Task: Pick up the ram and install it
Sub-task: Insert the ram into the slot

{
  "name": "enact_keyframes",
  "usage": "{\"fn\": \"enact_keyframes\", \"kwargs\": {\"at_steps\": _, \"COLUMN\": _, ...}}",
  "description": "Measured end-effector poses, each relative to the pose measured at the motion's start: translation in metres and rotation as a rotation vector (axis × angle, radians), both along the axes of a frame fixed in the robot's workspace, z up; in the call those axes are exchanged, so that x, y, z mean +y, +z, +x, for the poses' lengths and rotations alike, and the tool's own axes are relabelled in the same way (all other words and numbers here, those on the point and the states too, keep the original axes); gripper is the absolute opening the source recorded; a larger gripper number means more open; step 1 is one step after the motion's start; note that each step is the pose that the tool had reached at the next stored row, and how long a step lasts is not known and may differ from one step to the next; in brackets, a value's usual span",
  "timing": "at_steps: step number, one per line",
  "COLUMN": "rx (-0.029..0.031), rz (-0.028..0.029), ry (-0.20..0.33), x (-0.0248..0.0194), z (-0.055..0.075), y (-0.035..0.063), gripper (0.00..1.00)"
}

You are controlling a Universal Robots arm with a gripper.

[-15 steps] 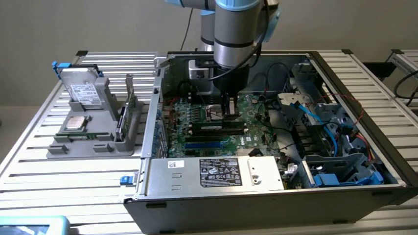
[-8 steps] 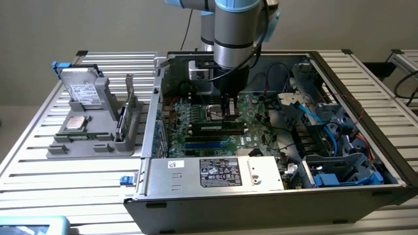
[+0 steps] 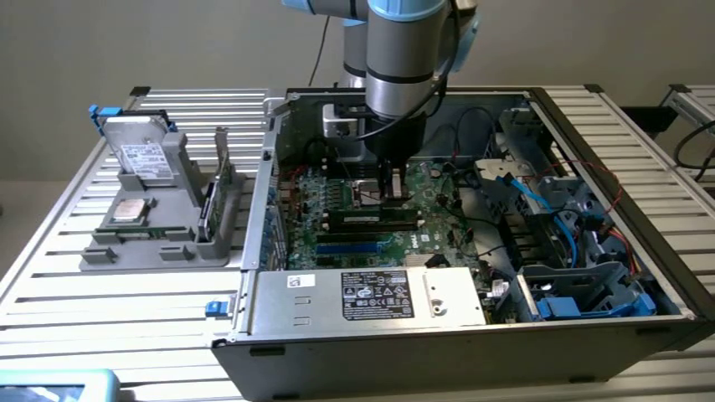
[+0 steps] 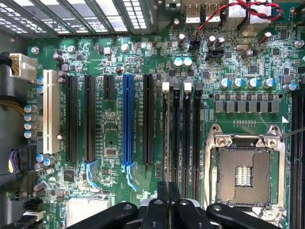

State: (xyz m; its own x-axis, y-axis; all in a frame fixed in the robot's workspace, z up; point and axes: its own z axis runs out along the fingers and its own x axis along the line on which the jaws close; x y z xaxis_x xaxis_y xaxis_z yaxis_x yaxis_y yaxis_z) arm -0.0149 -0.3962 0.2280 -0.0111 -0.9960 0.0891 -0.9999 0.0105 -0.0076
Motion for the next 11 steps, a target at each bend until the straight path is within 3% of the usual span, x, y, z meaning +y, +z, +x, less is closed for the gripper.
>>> {"fn": "enact_keyframes", "kwargs": {"at_steps": 11, "rx": 0.0001, "rz": -0.0003, "ry": 0.000, "x": -0.0004, "z": 0.0000, "y": 0.0005, "gripper": 0.13}}
